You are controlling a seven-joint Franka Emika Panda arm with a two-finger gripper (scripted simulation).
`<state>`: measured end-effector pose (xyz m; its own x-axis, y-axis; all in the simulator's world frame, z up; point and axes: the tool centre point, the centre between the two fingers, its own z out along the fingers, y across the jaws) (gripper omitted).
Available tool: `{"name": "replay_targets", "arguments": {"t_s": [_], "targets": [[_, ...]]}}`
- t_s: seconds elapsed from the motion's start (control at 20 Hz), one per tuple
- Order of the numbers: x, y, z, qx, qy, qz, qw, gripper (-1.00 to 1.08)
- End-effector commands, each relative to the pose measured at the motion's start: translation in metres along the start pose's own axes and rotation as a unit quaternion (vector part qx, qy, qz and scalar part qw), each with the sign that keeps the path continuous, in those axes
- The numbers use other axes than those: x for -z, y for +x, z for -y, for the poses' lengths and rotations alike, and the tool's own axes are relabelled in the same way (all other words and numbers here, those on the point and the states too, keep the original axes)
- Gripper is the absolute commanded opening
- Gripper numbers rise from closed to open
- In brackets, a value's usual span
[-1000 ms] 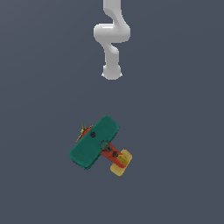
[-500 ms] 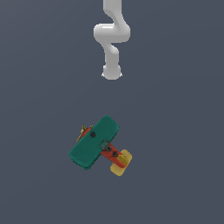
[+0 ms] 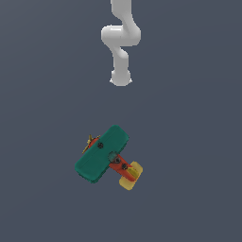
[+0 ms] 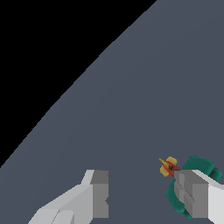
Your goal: Pick up the object and move it to a goal position.
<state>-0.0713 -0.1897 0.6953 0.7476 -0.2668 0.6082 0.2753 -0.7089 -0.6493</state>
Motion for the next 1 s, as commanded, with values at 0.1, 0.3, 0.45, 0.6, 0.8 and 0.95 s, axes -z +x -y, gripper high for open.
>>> {"name": "replay_targets", "arguments": {"t_s": [0.1,0.3,0.45,0.6,0.8,0.95], "targets": [[0.001,0.004,-0.025,-0.016,0.026,-0.005,0.9995,0.28],[-0.002,0.007,-0.049,-0.032,0.047,-0.007,0.9984,0.28],[-0.007,0.008,-0.068,-0.044,0.062,-0.008,0.9970,0.28],[-0.014,0.008,-0.088,-0.058,0.077,-0.007,0.9953,0.28],[-0.026,0.007,-0.114,-0.076,0.095,-0.005,0.9926,0.28],[-0.038,0.004,-0.135,-0.089,0.108,-0.002,0.9901,0.28]]}}
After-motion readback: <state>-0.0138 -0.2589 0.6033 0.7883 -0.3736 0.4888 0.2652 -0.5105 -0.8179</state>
